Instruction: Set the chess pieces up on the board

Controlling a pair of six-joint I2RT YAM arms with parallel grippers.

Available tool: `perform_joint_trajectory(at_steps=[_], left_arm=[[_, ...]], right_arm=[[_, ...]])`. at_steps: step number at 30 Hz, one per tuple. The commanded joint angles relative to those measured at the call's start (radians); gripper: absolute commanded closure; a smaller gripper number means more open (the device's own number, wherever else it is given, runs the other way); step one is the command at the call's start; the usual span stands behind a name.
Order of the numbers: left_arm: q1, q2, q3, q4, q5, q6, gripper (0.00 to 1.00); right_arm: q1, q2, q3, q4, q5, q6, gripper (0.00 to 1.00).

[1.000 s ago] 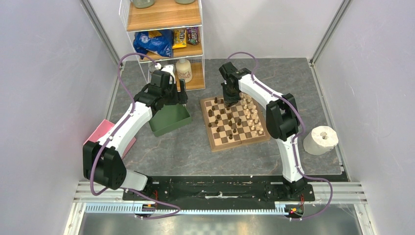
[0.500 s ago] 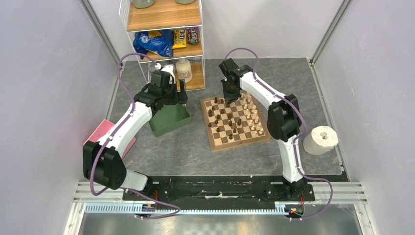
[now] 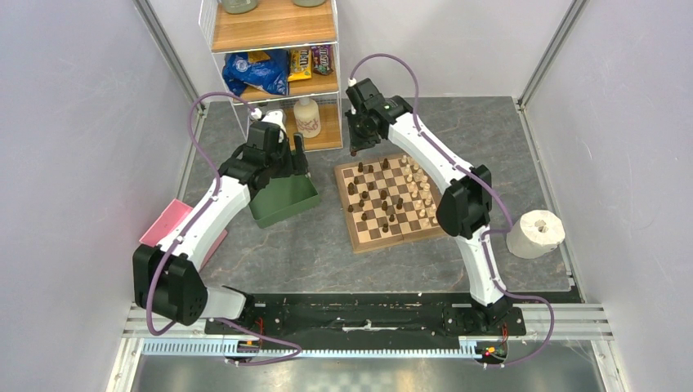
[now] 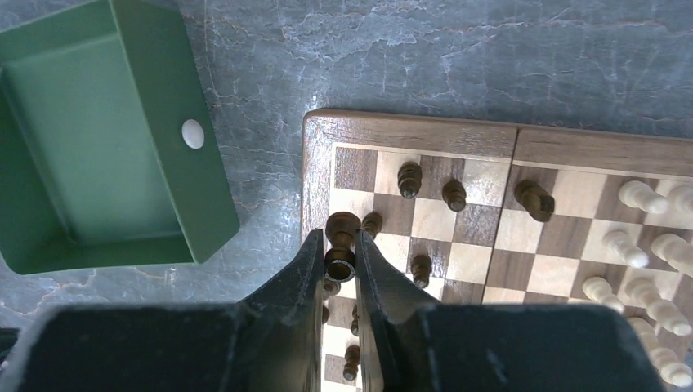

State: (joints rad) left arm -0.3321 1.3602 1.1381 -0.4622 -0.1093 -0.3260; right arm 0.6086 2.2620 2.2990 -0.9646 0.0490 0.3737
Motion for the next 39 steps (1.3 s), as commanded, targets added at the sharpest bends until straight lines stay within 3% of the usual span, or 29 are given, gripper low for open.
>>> perform_joint_trajectory(at_steps=[1, 12, 39], left_arm=[[0.01, -0.033, -0.012, 0.039, -0.03, -0.027, 0.11], [0.019, -0.033, -0.02, 0.04, -0.004, -0.023, 0.11], [0.025, -0.02, -0.023, 0.04, 0.018, -0.024, 0.11]], right_arm=[[0.014, 0.053, 0.05, -0.028, -0.007, -0.015, 0.84], [0.028, 0.186, 0.169, -0.047, -0.014, -0.024, 0.84], [0.034, 0.274, 0.188, -0.049, -0.006, -0.042, 0.82]])
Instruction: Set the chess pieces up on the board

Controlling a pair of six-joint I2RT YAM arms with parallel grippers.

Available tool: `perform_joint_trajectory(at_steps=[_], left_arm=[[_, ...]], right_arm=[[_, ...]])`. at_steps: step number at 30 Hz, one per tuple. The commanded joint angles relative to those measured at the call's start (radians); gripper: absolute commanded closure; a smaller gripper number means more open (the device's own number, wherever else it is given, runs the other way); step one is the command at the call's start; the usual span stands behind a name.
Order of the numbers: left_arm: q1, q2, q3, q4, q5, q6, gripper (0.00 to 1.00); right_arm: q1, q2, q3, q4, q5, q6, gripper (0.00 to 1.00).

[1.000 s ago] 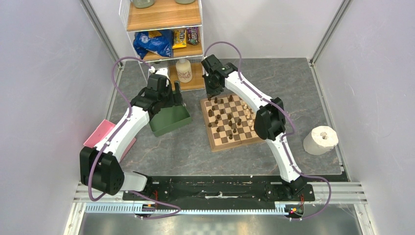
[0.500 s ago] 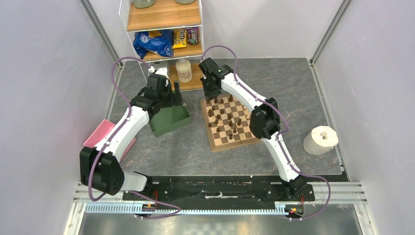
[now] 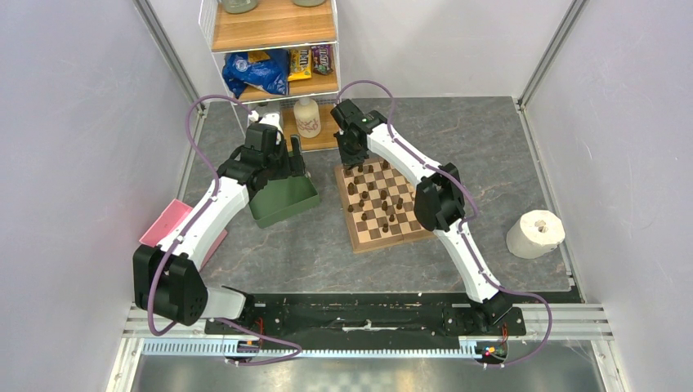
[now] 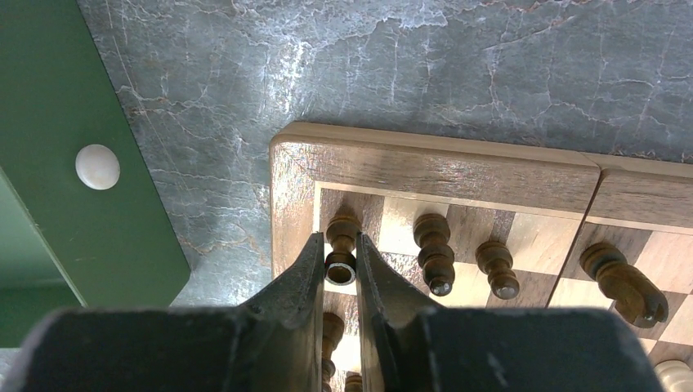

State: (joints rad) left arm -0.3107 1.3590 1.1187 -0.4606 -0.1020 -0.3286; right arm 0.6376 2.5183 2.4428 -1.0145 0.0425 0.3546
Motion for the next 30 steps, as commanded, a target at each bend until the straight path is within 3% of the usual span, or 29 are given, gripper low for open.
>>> perform_joint_trajectory(at_steps=[1, 21, 30], left_arm=[[0.004, -0.017, -0.003, 0.039, 0.014, -0.022, 0.11], [0.005, -0.009, -0.008, 0.042, 0.022, -0.027, 0.11], [0.005, -0.006, -0.008, 0.042, 0.028, -0.029, 0.11]], right_arm=[[0.004, 0.018, 0.042, 0.001, 0.0, -0.022, 0.82], [0.006, 0.045, 0.038, 0.001, -0.039, -0.013, 0.79], [0.005, 0.04, 0.058, 0.004, -0.039, -0.014, 0.69]])
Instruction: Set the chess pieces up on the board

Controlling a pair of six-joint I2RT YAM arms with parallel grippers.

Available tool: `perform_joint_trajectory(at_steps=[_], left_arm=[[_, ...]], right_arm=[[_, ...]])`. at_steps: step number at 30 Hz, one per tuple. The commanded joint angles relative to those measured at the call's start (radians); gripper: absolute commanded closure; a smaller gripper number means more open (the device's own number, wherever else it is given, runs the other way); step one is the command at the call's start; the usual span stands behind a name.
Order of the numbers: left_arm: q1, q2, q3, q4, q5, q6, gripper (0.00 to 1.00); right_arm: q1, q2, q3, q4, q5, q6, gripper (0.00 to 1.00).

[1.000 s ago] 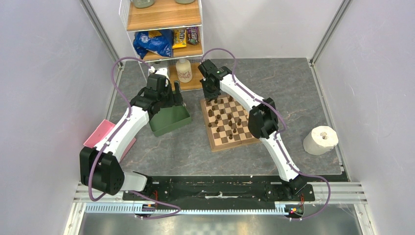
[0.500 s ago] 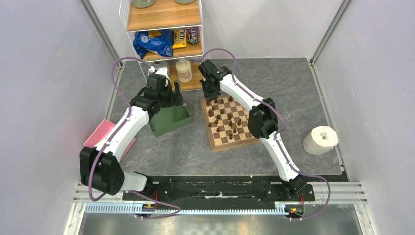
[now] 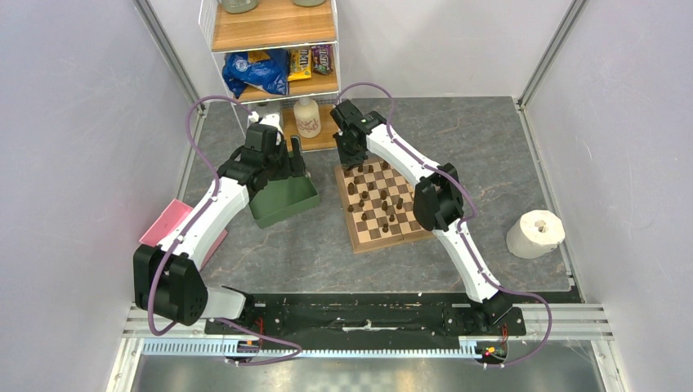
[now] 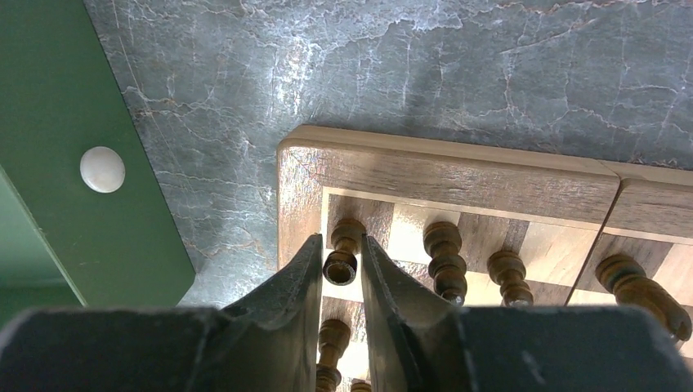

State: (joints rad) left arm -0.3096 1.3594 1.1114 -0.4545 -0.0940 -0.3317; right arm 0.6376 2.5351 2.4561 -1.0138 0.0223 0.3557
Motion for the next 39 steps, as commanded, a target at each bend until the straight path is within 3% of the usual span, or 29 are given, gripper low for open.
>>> perform_joint_trajectory(at_steps=[1, 8, 15, 28, 34, 39], left_arm=[[0.004, -0.006, -0.001, 0.036, 0.019, -0.025, 0.11], [0.004, -0.005, 0.002, 0.036, 0.024, -0.025, 0.11], [0.006, -0.016, 0.005, 0.031, 0.028, -0.023, 0.11], [0.007, -0.04, 0.022, -0.003, -0.013, 0.007, 0.1], [0.008, -0.036, 0.017, -0.003, -0.01, 0.004, 0.1], [0.007, -0.031, 0.02, 0.0, -0.01, 0.004, 0.1]], right_arm=[[0.005, 0.02, 0.048, 0.003, -0.019, -0.016, 0.67], [0.004, -0.021, 0.07, 0.017, -0.019, -0.015, 0.57], [0.001, -0.109, 0.06, 0.045, -0.017, -0.015, 0.52], [-0.085, -0.382, -0.284, 0.155, 0.031, 0.016, 0.44], [-0.17, -0.401, -0.404, 0.149, 0.043, 0.052, 0.44], [-0.205, -0.359, -0.404, 0.126, 0.02, 0.043, 0.48]])
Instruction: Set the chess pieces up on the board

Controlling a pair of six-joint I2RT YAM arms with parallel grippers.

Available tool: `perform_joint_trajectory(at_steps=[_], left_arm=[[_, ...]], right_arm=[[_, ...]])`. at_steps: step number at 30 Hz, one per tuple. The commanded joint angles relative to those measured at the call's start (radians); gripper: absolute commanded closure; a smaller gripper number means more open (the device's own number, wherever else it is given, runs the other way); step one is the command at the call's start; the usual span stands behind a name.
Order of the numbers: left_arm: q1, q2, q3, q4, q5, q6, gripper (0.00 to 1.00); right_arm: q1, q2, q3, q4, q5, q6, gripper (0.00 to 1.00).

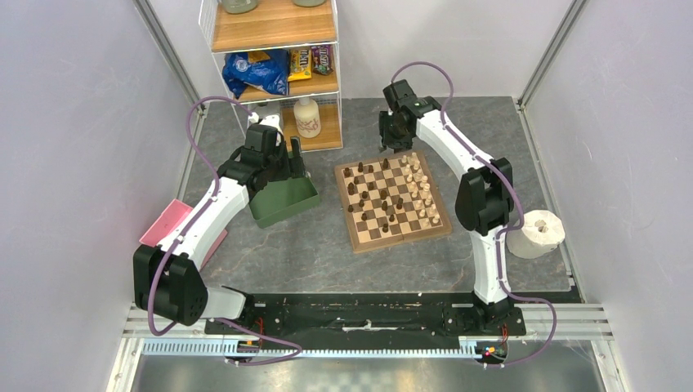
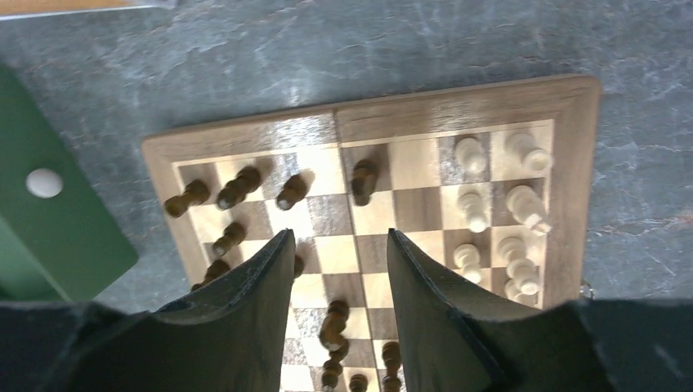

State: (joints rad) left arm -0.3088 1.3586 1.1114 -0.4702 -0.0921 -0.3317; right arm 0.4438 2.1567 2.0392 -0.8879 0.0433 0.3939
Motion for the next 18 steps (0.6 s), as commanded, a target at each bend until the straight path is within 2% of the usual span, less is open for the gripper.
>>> perform_joint_trajectory(at_steps=[1, 10, 18], left_arm=[[0.007, -0.029, 0.022, 0.016, -0.011, 0.005, 0.1], [0.008, -0.022, 0.027, 0.018, -0.002, 0.004, 0.1], [0.008, -0.025, 0.022, 0.018, -0.006, 0.003, 0.1]], right_arm=[[-0.011, 0.032, 0.02, -0.004, -0.001, -0.001, 0.48], [-0.013, 0.126, 0.109, -0.036, -0.017, -0.018, 0.55], [-0.012, 0.155, 0.116, -0.052, 0.022, -0.027, 0.58]])
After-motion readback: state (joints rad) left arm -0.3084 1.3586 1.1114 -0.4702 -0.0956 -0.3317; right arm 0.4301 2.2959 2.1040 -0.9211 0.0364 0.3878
